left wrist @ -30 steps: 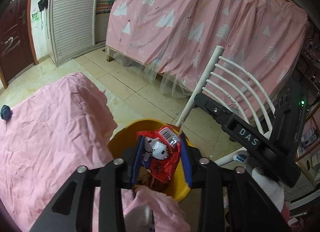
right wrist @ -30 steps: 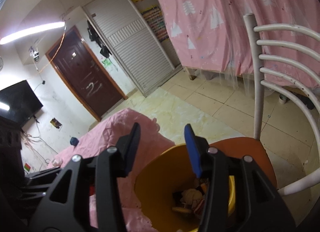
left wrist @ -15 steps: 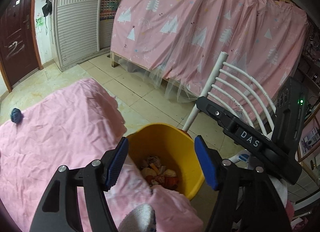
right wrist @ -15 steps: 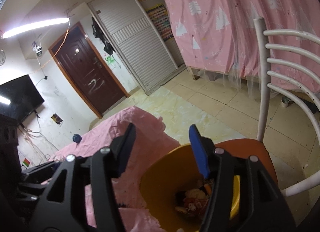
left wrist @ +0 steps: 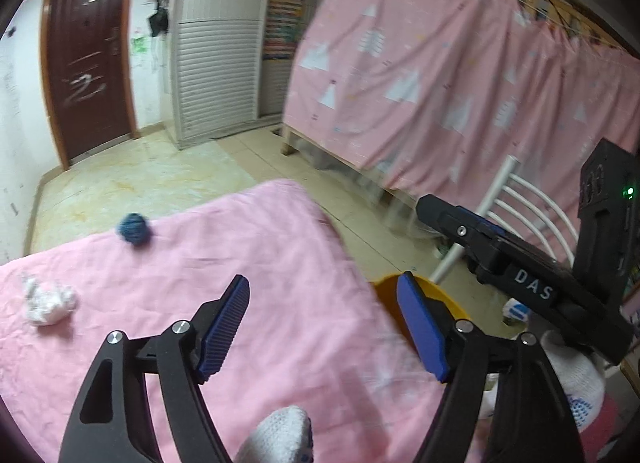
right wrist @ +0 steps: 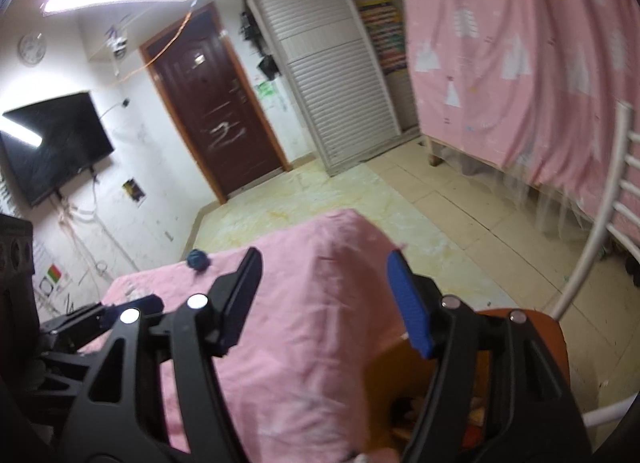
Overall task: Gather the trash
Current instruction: 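Move both open tools back over the bed, then grasp the white tissue with the left tool while the right tool grasps the blue knit ball, then carry the tissue and blue ball with both tools over the yellow bucket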
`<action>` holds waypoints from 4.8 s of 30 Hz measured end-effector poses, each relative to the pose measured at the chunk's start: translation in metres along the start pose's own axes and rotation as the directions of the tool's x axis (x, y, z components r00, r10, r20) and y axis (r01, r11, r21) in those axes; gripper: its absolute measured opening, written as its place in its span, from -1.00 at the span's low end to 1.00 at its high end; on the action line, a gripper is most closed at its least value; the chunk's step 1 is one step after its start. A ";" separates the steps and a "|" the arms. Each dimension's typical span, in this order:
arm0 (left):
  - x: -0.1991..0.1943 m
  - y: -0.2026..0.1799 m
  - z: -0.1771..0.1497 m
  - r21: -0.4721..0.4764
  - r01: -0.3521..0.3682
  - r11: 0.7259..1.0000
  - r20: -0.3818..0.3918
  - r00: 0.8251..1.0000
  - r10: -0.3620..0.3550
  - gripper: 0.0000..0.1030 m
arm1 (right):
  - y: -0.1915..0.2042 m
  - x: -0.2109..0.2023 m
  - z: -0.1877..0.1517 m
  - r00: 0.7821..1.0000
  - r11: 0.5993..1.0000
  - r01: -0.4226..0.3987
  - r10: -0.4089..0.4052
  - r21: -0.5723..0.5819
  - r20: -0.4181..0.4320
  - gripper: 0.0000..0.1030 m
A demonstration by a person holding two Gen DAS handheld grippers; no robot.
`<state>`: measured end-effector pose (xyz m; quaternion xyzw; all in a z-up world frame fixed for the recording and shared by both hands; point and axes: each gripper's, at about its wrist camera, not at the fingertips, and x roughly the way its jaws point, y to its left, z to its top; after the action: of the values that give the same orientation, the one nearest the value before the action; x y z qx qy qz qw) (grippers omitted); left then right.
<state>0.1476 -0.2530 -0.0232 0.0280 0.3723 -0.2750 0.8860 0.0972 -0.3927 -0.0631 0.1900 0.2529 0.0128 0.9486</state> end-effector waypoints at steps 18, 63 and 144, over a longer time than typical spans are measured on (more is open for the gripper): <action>-0.033 0.156 0.002 -0.176 -0.203 0.963 0.024 0.977 0.210 0.46 | 0.134 0.092 0.017 0.984 0.975 -0.129 0.103 -0.182 -0.144 0.38; 0.030 0.250 -0.026 -0.174 -0.365 0.915 -0.165 0.927 0.338 -0.06 | 0.207 0.239 -0.026 0.920 0.929 -0.127 -0.021 -0.348 -0.391 -0.22; 0.030 -0.106 -0.007 0.091 0.162 0.983 0.024 0.986 -0.164 -0.57 | -0.094 -0.026 -0.046 0.994 0.996 0.080 -0.077 0.045 -0.075 -0.48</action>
<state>0.1061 -0.3553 -0.0321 0.0322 0.3468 -0.3633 0.8641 0.0454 -0.4667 -0.1222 0.2022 0.2950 -0.0238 0.9335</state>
